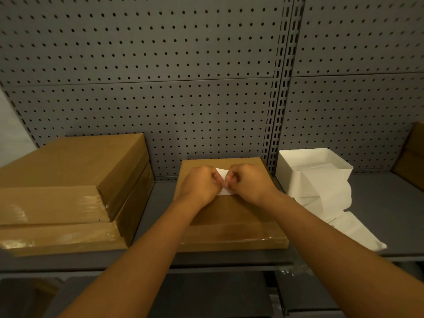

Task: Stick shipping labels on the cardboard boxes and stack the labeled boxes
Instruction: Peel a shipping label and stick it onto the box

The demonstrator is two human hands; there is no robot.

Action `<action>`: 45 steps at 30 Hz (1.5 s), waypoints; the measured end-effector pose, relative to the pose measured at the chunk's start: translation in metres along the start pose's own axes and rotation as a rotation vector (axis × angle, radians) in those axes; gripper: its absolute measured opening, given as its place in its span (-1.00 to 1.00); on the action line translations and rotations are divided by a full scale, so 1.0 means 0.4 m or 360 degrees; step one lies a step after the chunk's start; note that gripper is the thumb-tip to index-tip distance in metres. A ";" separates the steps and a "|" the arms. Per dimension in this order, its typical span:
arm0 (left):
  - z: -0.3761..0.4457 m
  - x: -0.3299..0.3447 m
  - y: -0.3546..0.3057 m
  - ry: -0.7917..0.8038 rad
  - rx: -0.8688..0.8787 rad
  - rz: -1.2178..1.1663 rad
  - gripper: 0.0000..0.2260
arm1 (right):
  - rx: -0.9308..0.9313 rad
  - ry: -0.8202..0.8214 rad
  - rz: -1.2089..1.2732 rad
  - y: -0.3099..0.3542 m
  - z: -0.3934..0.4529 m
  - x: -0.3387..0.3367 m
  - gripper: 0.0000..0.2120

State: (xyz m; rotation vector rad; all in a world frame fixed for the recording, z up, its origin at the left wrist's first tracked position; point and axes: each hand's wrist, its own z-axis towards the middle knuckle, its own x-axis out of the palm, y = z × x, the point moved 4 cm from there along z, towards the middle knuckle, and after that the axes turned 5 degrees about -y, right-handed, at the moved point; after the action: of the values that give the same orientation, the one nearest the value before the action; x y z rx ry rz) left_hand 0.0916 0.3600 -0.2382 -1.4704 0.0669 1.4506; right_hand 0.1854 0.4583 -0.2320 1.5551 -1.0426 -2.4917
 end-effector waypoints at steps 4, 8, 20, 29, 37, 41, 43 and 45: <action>-0.018 -0.006 0.017 0.0064 0.0125 0.0108 -0.91 | -0.0092 0.0052 -0.0105 -0.002 -0.023 0.004 -0.93; -0.038 -0.022 0.031 -0.0004 0.0242 0.0251 -0.78 | -0.0042 -0.0007 -0.0142 -0.024 -0.040 -0.019 -0.88; -0.089 -0.066 0.035 -0.0024 0.0337 0.0342 -0.83 | 0.0058 -0.0140 -0.0234 -0.065 -0.101 -0.067 -0.84; -0.106 -0.069 0.035 -0.0080 0.0358 0.0485 -0.77 | 0.0041 -0.0120 -0.0345 -0.066 -0.120 -0.065 -0.79; -0.110 -0.038 0.025 -0.0024 0.0570 0.0431 -0.76 | -0.0287 0.0042 -0.0310 -0.011 -0.114 -0.009 -0.74; -0.086 -0.069 0.055 -0.0089 0.0476 0.0519 -0.73 | -0.0058 -0.0117 -0.0400 -0.069 -0.092 -0.052 -0.75; -0.072 -0.057 0.034 -0.0088 0.0535 0.0468 -0.74 | -0.0074 -0.0130 -0.0388 -0.057 -0.076 -0.047 -0.74; -0.056 -0.028 0.010 -0.0058 0.0595 0.0391 -0.75 | -0.0143 -0.0050 -0.0341 -0.031 -0.060 -0.020 -0.74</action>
State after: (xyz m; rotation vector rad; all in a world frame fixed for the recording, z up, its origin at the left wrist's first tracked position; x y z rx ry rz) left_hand 0.1019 0.3368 -0.2378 -1.1569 0.4851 1.5598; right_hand 0.2126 0.4584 -0.2393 1.6885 -0.7928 -2.6658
